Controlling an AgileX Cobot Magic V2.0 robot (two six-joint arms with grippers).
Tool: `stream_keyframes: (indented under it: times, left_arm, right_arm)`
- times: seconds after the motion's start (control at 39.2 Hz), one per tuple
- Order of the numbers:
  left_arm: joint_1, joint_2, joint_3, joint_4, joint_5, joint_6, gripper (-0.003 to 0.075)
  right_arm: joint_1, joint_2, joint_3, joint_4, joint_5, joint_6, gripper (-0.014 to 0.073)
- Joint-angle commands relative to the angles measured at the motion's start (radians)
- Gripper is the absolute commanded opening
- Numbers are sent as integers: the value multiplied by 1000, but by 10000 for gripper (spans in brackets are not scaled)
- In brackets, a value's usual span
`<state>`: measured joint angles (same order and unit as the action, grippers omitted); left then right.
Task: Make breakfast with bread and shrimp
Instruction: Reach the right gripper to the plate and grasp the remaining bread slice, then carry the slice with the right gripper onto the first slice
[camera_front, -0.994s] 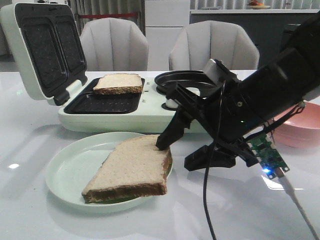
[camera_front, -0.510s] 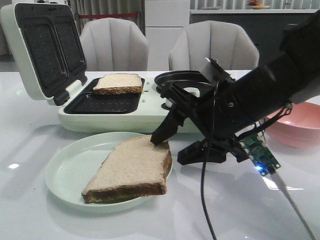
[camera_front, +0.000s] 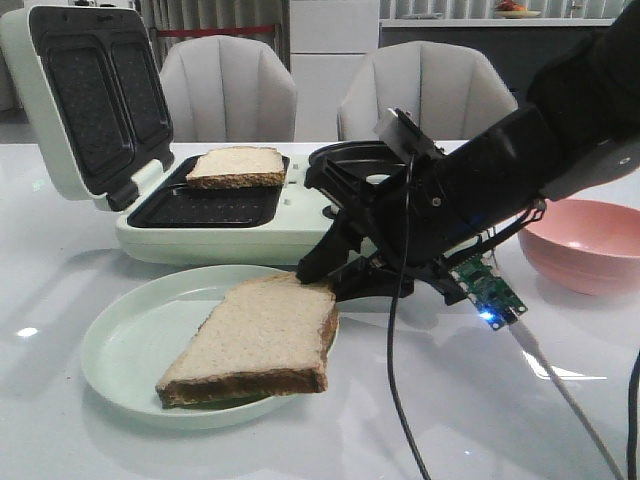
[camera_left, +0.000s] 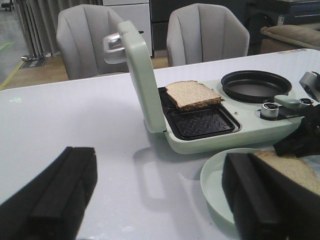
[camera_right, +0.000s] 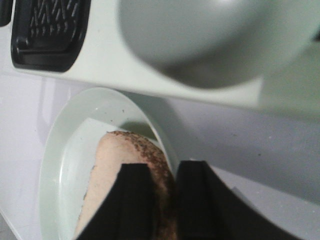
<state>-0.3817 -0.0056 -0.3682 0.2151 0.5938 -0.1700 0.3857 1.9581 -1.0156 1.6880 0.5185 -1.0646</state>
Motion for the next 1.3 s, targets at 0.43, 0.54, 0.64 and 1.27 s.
stream_keyframes:
  times: [0.43,0.54,0.64,1.27]
  left_arm:
    - [0,-3,-25,-2,-81,-10,562]
    - [0,-3,-25,-2,-81,-10,562]
    - [0,-3,-25,-2,-81,-10,562]
    - [0,-3,-25,-2,-81,-10,562]
  right_arm:
    - [-2,-180,-29,7,58,-104,141]
    - [-2,-216,-32,8,61,-110,141]
    - [-2,-221,-67,8,82,-110,141]
    - [64,56,-607,7,-16,-144,141]
